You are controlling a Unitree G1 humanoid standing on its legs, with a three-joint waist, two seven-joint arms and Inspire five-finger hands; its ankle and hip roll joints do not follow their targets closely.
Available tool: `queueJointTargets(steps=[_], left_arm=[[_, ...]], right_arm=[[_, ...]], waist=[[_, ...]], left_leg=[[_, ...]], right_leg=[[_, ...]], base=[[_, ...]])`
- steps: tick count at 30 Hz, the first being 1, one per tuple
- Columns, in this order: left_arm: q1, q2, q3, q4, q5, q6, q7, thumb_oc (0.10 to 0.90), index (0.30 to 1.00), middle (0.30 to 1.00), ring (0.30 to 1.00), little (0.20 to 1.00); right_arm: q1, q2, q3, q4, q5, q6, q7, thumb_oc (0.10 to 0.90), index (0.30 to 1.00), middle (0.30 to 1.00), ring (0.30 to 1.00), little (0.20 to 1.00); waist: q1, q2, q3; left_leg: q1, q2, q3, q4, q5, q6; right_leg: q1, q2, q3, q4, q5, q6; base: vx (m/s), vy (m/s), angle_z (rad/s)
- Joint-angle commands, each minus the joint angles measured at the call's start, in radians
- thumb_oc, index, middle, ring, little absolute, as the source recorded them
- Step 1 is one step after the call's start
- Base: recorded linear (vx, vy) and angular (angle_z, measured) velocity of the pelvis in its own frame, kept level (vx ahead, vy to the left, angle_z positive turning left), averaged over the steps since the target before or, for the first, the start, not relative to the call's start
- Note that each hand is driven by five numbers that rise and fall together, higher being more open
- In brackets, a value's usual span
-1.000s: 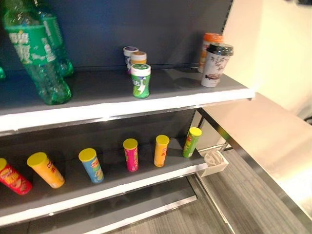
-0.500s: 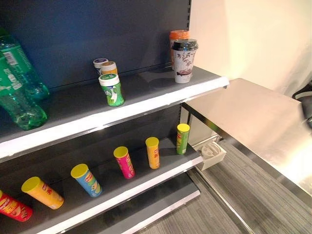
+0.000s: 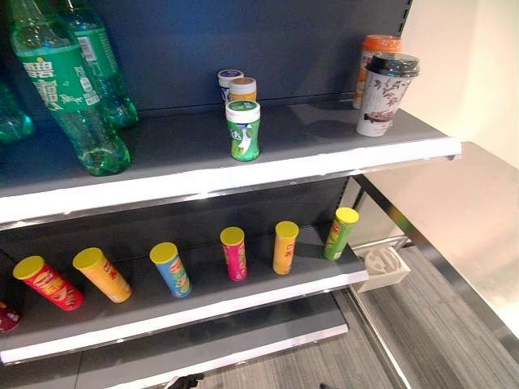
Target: Put the goods on the table back onto the shelves and tidy them up.
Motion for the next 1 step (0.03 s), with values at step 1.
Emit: queueJointTargets(steps=[1], left_arm=[[-0.025,0.057,0.022,0.033,-0.013,0.002,0.006,0.800,0.900,0.900,0.900,0.900]], right_arm=[[-0.040,-0.080,-0.029,0.026,0.066,-0.015,-0.057,0.800,0.900,0.900,0.900,0.900]], waist=[[0.009,0.010,0.005]], left_leg=[[0.074,0.038,-0.034,0.007,-0.141,-0.034]], right_leg=[[-0.058,-0.015,-0.057,0.018,0.049,0.018]], base=[[0.01,-0.020,0.10]])
